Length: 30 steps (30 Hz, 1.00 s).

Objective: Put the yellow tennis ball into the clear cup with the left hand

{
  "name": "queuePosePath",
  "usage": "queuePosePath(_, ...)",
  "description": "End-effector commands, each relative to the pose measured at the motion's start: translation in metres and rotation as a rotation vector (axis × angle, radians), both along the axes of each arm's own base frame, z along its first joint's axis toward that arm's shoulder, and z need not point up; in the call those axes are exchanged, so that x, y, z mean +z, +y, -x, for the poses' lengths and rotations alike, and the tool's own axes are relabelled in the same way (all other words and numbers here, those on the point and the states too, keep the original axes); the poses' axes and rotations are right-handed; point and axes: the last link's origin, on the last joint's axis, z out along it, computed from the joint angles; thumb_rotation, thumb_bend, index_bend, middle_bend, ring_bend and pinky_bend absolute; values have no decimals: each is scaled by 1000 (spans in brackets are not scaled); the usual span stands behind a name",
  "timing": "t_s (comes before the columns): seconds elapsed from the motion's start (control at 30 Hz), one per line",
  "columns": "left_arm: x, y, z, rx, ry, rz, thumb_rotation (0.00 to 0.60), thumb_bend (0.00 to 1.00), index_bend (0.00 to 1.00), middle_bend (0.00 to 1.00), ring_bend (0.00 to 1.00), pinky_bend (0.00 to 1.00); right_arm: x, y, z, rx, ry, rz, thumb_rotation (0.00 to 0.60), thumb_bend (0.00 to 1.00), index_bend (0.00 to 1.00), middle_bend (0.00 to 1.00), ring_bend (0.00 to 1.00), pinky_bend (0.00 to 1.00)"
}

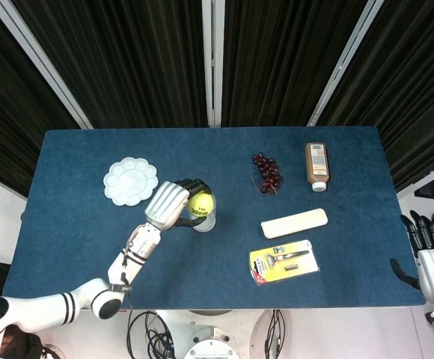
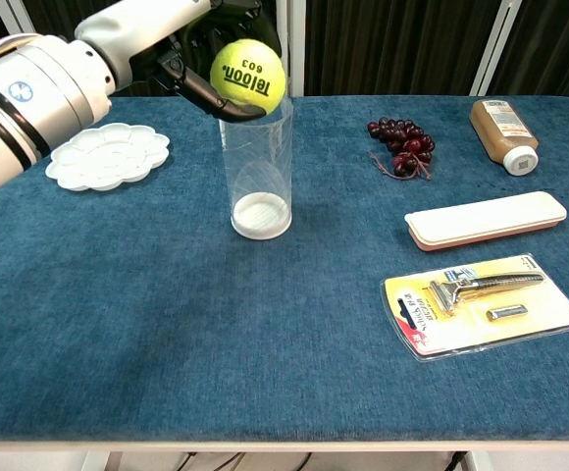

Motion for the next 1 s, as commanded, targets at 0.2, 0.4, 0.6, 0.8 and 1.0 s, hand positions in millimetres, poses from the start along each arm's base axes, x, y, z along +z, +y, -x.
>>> queuePosePath(0.2, 0, 3, 3, 8, -20, 15, 600, 214, 174, 186, 157, 339, 1, -1, 1, -6, -2, 3, 600, 232, 0, 0, 0, 0)
queuePosePath(0.4, 10, 2, 6, 16, -39, 13, 600, 177, 188, 185, 154, 320, 1, -1, 0, -7, 0, 3, 600, 232, 0, 0, 0, 0)
queuePosePath(0.6, 45, -13, 33, 3, 74, -115, 600, 177, 207, 187, 154, 278, 1, -1, -1, -3, 10, -4, 600, 232, 0, 0, 0, 0)
queuePosePath(0.8, 96, -48, 117, 79, 397, -369, 600, 177, 206, 184, 107, 208, -1, -1, 0, -1, 12, -10, 600, 232, 0, 0, 0, 0)
queuePosePath(1.0, 129, -98, 189, 294, 474, -391, 600, 178, 188, 137, 50, 153, -5, -3, -2, 3, 23, -28, 600, 232, 0, 0, 0, 0)
